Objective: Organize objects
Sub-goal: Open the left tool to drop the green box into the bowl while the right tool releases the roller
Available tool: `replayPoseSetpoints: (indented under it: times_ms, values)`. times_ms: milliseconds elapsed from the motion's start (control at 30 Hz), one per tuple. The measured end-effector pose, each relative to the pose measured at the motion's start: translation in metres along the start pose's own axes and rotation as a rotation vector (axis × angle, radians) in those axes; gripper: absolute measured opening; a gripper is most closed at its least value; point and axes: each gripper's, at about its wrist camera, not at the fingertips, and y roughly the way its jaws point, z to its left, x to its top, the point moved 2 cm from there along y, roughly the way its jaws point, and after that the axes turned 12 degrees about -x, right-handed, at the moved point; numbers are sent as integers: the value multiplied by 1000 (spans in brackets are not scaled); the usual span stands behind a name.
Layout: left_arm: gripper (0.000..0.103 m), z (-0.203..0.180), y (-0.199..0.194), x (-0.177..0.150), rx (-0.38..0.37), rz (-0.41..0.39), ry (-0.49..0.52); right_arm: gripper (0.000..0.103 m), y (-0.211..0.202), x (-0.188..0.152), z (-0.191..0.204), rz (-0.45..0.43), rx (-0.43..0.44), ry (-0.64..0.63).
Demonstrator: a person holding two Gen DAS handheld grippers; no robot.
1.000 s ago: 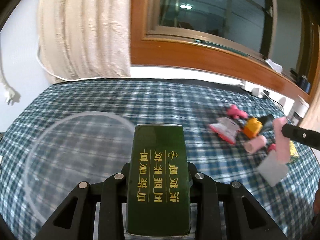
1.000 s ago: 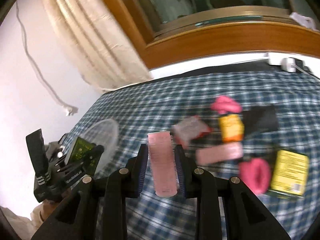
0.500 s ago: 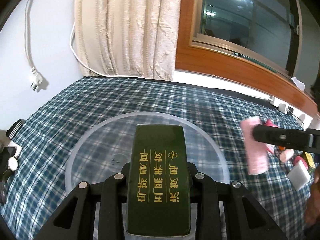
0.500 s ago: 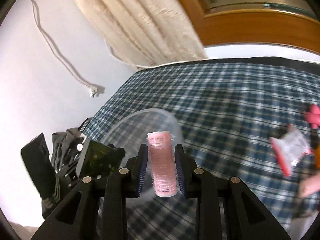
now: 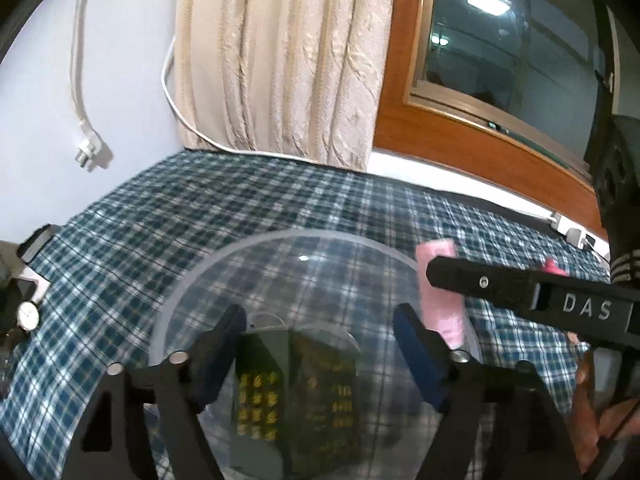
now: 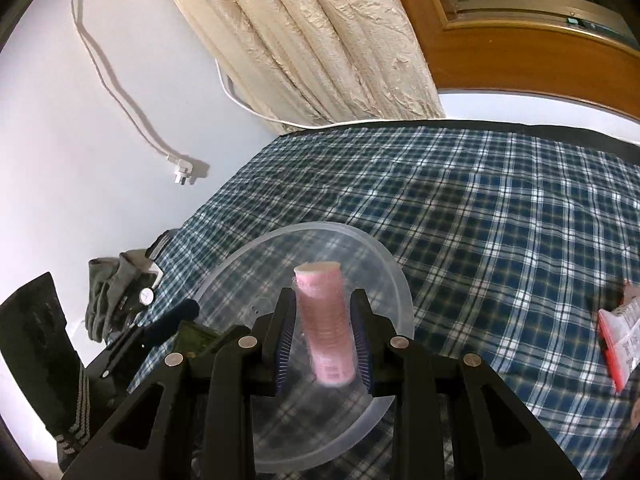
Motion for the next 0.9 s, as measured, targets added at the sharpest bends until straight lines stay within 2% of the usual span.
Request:
replayPoseSetpoints:
  times_ms: [67,133,300,367,433,467,500,900]
  values:
    - [82,1,-1,1,11,-9,2,34,-1,0,-3,-6,24,19]
    - [82,2,-1,1,16,-10,-2,42,-4,0,-5,-20,26,27]
    - [87,6,-5,3,64,-44,-2,44,-13,1,-9,-52,9,34]
    - [88,7,-7,4,79,-57,-2,48,-15,1,-10,-60,1,35]
    - [94,7,-8,4,90,-60,-1,59,-18,0,-11,-70,-12,32]
    - [101,8,-8,4,94,-62,-2,62,-19,0,-11,-77,-22,27]
    - [102,8,-8,4,98,-66,0,65,-20,-1,-10,-82,-32,21]
    - [102,-2,-10,4,111,-73,55,67,-26,-2,-32,-90,-87,73]
